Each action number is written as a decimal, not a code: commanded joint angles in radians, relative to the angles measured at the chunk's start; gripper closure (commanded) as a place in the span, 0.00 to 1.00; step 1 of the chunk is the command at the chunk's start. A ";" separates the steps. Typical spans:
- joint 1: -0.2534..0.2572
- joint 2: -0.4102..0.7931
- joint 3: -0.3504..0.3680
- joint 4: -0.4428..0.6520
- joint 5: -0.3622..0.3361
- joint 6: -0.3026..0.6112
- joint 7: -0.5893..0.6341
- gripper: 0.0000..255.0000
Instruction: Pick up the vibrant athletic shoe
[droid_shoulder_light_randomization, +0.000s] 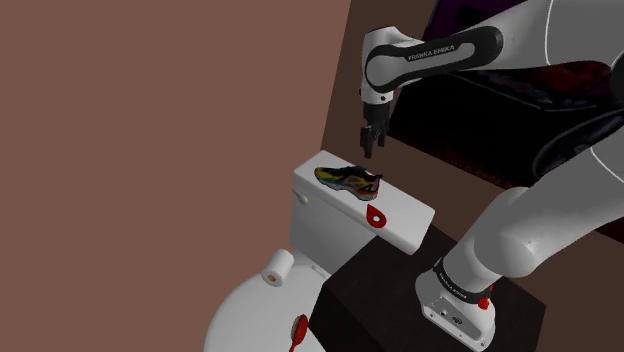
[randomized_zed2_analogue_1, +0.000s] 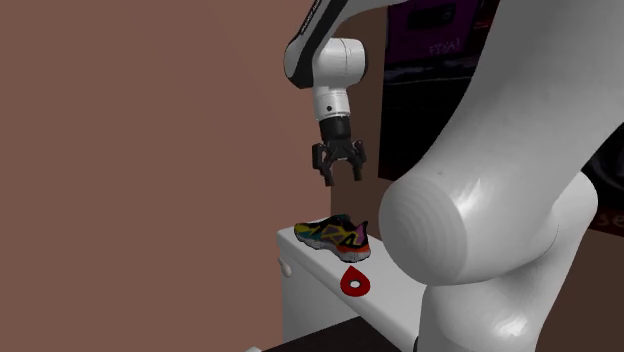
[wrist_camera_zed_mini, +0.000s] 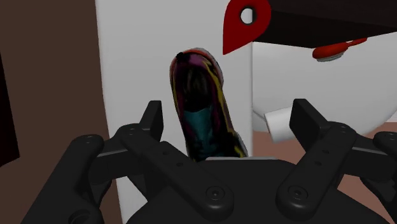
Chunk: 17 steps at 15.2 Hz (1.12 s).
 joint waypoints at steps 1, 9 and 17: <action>0.006 0.086 -0.007 0.026 0.011 0.044 -0.038 0.00; 0.011 0.377 -0.004 0.170 0.056 0.136 -0.160 0.00; 0.008 0.433 -0.003 0.144 0.062 0.217 -0.161 0.00</action>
